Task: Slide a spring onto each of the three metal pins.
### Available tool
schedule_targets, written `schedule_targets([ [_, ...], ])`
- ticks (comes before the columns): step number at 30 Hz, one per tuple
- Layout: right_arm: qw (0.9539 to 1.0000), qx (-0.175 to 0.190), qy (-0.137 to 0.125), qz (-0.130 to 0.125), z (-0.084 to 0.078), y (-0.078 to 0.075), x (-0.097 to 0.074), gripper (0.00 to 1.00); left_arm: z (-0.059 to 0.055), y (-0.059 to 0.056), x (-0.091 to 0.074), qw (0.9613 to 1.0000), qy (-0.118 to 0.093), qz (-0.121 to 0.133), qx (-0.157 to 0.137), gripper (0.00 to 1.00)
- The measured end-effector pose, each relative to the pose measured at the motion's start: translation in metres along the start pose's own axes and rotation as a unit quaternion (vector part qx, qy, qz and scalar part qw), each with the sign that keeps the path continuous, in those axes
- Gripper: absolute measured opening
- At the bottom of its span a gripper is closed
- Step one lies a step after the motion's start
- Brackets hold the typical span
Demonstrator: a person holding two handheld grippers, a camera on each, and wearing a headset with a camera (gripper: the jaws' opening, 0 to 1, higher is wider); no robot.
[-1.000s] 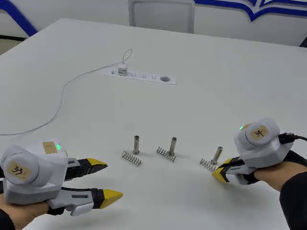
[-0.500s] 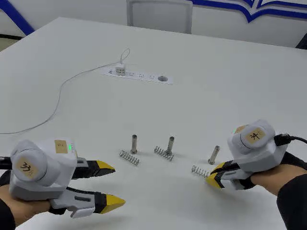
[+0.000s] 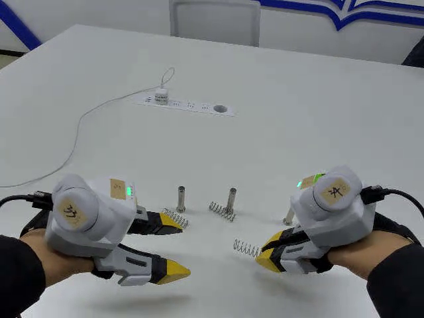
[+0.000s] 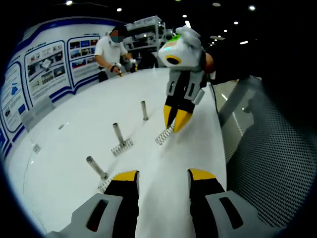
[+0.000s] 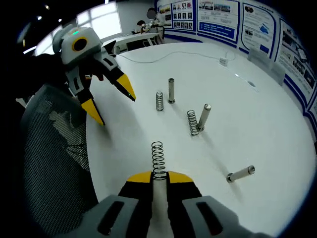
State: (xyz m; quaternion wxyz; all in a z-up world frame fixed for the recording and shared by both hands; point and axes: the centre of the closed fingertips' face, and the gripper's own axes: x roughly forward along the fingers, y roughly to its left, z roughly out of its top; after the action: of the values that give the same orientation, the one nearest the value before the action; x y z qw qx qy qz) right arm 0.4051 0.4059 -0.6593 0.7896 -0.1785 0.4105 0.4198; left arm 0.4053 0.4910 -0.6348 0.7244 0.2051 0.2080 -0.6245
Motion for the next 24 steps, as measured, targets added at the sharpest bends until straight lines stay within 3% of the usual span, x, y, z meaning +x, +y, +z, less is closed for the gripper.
schedule_targets([
  [7, 0.9987, -0.037, 0.008, 0.035, 0.01, 0.024, 0.008, 0.11, -0.004, -0.004, 0.016, 0.9996, 0.012, -0.015, 0.019, 0.36],
  [13, 0.9963, -0.061, 0.014, 0.058, 0.016, 0.043, 0.012, 0.11, -0.006, -0.016, 0.026, 0.9983, 0.02, -0.035, 0.042, 0.31],
  [24, 0.9934, -0.085, 0.015, 0.076, 0.029, 0.059, 0.011, 0.11, -0.007, -0.029, 0.031, 0.9948, 0.026, -0.053, 0.082, 0.15],
])
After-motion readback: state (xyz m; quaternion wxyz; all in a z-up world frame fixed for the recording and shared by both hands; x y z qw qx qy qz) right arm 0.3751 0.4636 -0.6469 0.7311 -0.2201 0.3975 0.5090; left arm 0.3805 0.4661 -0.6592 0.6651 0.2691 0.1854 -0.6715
